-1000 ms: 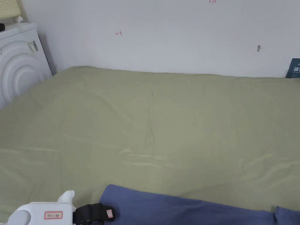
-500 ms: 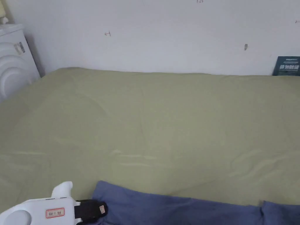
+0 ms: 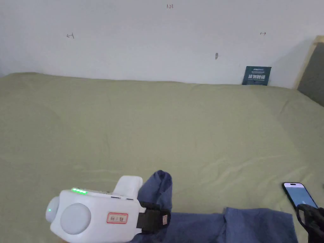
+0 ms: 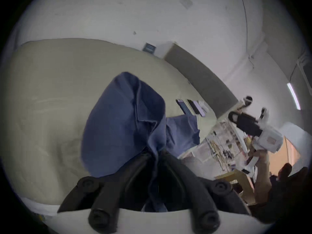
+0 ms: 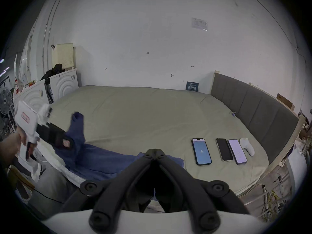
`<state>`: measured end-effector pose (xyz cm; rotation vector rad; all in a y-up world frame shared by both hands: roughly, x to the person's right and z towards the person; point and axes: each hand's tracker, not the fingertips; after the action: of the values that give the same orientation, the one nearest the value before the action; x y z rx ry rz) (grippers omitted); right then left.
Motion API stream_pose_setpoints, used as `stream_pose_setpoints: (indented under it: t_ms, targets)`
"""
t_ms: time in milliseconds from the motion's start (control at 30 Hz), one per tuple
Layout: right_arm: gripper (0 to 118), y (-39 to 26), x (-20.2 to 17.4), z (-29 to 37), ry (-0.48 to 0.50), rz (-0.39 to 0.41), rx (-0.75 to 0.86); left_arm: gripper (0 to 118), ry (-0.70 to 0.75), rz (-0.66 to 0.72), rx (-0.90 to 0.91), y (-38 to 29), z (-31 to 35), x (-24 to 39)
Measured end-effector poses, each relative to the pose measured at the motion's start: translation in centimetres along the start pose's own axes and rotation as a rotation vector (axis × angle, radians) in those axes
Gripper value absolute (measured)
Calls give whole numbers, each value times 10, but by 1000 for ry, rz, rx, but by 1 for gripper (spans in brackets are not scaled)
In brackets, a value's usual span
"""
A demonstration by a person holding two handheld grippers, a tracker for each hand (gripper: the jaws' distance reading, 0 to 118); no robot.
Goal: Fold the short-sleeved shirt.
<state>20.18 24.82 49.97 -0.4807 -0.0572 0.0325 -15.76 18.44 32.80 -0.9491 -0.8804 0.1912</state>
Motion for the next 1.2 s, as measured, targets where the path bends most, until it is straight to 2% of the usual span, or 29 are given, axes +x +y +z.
stream_pose_setpoints:
  t_ms: [100,167,200,233,267,333,433,500,533,600,633,667,700,767,800,867,933,1067,1133,1200]
  targets:
    - [0,0,2,3,-6,-7,6,12,-51,62,-46,-5,-36,-5]
    - [0,1,3,3,-10,-8,8,20,-57,70,-48,-7,-53,-7]
    - [0,1,4,2,-12,-9,8,43,-84,67,-62,-9,-61,-10]
    - [0,1,4,2,-16,-12,6,82,-100,84,-96,-11,-68,-15]
    - [0,1,5,2,-18,-14,4,97,-75,88,-92,-14,-73,-16]
    - [0,1,6,1,-22,-19,-1,97,-47,156,-44,-15,-66,-23]
    - [0,0,7,3,-19,-24,1,94,-119,290,70,-20,-57,-36]
    - [0,0,6,3,-20,-25,-6,84,-159,398,141,-24,-56,-44]
    - [0,0,5,3,-19,-23,-9,66,-181,430,159,-28,-62,-44]
    - [0,-1,3,2,-19,-18,-12,18,-182,413,154,-35,-74,-43]
    - [0,-1,2,3,-17,-16,-13,11,-160,402,147,-37,-82,-39]
    - [0,-1,1,4,-14,-15,-14,11,-103,388,113,-42,-91,-36]
    - [0,0,-1,5,-11,-14,-12,11,-102,402,78,-50,-106,-36]
    - [0,1,-4,9,-3,-15,-7,1,-134,494,9,-67,-129,-37]
    - [0,2,-5,10,-3,-15,-3,1,-145,528,17,-81,-140,-35]
    - [0,6,-7,12,-8,-28,4,1,-197,527,80,-95,-142,-24]
    - [0,8,-8,15,6,-47,26,1,-192,532,67,-100,-141,-19]
    - [0,13,-11,12,10,-20,23,1,-202,549,68,-104,-145,-23]
    - [0,14,-12,10,7,-13,22,1,-210,570,48,-94,-137,-24]
    - [0,15,-12,9,16,-19,22,1,-178,530,40,-74,-115,-24]
